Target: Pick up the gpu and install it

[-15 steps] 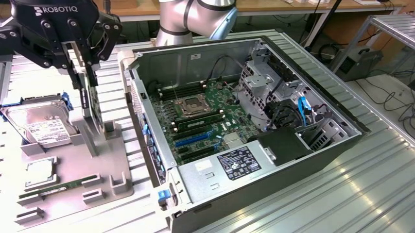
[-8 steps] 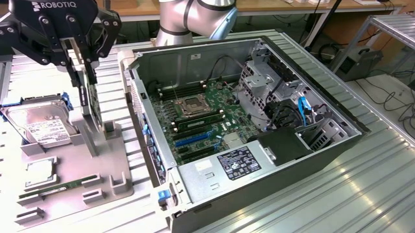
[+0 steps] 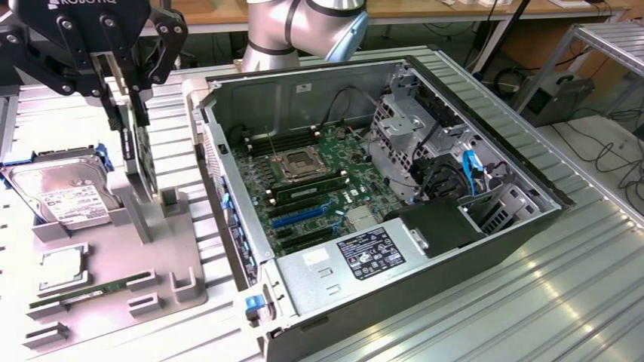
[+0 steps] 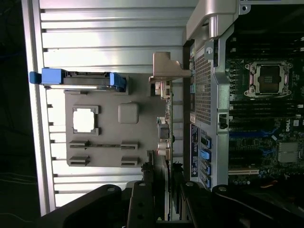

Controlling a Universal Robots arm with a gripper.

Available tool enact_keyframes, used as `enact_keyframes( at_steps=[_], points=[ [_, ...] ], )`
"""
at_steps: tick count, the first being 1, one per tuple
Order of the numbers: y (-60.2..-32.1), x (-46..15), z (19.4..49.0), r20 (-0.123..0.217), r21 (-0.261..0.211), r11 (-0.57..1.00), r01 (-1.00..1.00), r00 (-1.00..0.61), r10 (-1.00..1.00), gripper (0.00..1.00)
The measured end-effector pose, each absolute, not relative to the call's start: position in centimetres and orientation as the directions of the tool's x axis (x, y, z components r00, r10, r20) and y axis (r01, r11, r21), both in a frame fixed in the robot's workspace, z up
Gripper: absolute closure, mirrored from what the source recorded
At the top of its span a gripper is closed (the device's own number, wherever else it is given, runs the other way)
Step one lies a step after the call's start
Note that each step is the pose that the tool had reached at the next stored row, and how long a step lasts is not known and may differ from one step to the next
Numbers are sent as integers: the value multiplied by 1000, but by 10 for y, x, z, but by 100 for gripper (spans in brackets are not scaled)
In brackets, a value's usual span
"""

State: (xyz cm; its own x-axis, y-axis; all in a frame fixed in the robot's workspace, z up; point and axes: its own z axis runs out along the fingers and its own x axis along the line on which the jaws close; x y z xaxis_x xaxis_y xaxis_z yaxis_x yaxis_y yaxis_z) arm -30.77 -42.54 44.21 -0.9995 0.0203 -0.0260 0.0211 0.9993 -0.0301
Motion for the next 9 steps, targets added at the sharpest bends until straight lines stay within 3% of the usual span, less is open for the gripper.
enact_keyframes(
  at_steps=[9],
  points=[
    [-425, -308, 447, -26, -30, 999, 21, -999, 20, 73]
  ],
)
